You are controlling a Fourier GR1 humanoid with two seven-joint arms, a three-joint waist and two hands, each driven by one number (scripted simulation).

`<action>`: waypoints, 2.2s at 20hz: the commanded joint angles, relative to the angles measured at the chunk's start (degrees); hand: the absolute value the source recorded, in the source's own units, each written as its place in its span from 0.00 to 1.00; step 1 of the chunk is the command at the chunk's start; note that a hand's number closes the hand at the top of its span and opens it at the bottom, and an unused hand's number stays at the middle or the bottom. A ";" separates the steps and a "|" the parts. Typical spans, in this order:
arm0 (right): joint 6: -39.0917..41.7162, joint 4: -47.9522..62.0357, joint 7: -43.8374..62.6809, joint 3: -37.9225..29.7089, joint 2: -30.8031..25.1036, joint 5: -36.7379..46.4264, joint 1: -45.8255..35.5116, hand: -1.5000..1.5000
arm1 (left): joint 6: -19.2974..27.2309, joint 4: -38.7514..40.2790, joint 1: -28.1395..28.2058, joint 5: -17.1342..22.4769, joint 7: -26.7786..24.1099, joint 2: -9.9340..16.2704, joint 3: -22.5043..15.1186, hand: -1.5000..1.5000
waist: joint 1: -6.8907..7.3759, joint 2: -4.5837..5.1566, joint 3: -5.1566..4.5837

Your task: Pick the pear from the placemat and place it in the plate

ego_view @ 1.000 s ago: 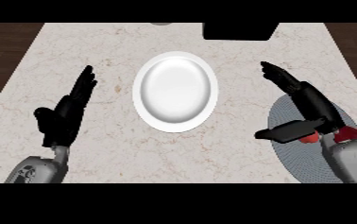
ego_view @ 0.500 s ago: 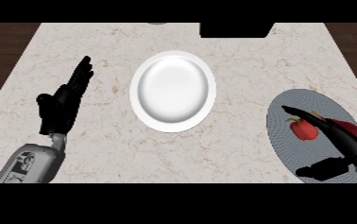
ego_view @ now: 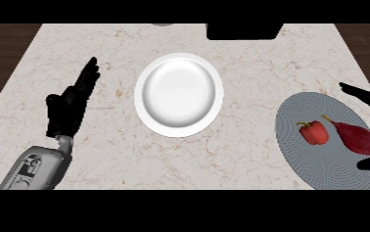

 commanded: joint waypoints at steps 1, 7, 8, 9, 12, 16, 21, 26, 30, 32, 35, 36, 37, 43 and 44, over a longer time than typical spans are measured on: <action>2.99 -1.77 6.06 0.85 -5.96 5.04 -1.78 0.00 | 0.44 -0.12 -1.41 -0.96 1.03 -0.99 -0.11 0.50 | 0.27 0.05 -0.02; 12.64 -5.96 16.80 2.59 -11.53 8.41 -4.54 0.00 | 0.77 2.28 -1.21 -2.61 -1.01 -2.61 -0.02 0.50 | 0.30 0.10 -0.02; 12.97 -5.01 17.52 3.06 -10.44 9.96 -5.24 0.00 | -1.66 2.40 -1.75 -1.49 -0.85 -0.79 1.53 0.50 | 0.53 0.14 0.00; 13.31 -1.02 12.48 2.07 -12.80 11.66 -4.51 0.00 | -2.11 0.83 -3.72 -0.37 2.25 -0.41 2.45 0.50 | 0.52 0.15 0.05; 16.98 -1.09 16.54 3.06 -9.45 14.24 -7.29 0.00 | -2.12 2.27 -2.70 -2.38 0.18 -1.66 2.41 0.50 | 0.57 0.19 0.04; 19.72 0.46 18.01 2.76 -5.64 17.83 -9.20 0.00 | 0.06 -2.22 -0.53 -4.61 3.14 -4.08 1.50 0.50 | 0.56 0.07 0.06; 18.29 5.34 17.53 3.58 0.22 24.98 -11.31 0.00 | -4.90 3.22 -2.99 -3.30 1.18 -2.88 5.60 0.50 | 0.69 0.21 0.06; 17.32 13.99 12.56 6.02 2.00 33.10 -14.28 0.00 | -2.28 0.53 0.54 -6.87 -0.04 -6.40 2.93 0.50 | 0.99 0.25 0.08; 15.28 22.69 9.85 6.34 5.97 38.19 -17.74 0.00 | -4.84 -0.97 -0.26 -6.32 1.55 -5.01 4.87 0.50 | 1.30 0.31 0.10; 14.23 22.08 12.16 6.41 8.74 40.69 -17.28 0.00 | -4.56 -0.02 -1.60 -6.81 1.97 -6.55 5.39 0.50 | 0.90 0.25 0.08; 12.95 20.45 9.63 4.55 7.61 41.98 -12.55 0.00 | -4.47 0.33 -0.98 -8.31 1.77 -6.78 6.73 0.50 | 0.37 0.12 0.06; 13.66 25.78 6.15 4.16 6.43 43.39 -16.77 0.00 | -6.98 -2.15 2.43 -6.53 0.26 -5.23 7.58 0.50 | 0.83 0.17 0.07; 12.32 24.04 9.81 4.46 9.87 44.69 -15.19 0.00 | -6.79 -1.78 2.56 -7.52 0.64 -5.66 7.60 0.50 | 0.66 0.14 0.06; 8.53 35.54 5.12 2.87 12.48 49.90 -19.28 0.00 | -5.83 4.04 -3.61 -10.34 0.47 -8.89 7.86 0.50 | 0.81 0.30 0.09; 9.49 36.51 5.88 2.78 13.23 51.09 -21.08 0.00 | -7.03 0.04 -1.45 -9.17 2.54 -7.71 8.86 0.50 | 0.98 0.24 0.09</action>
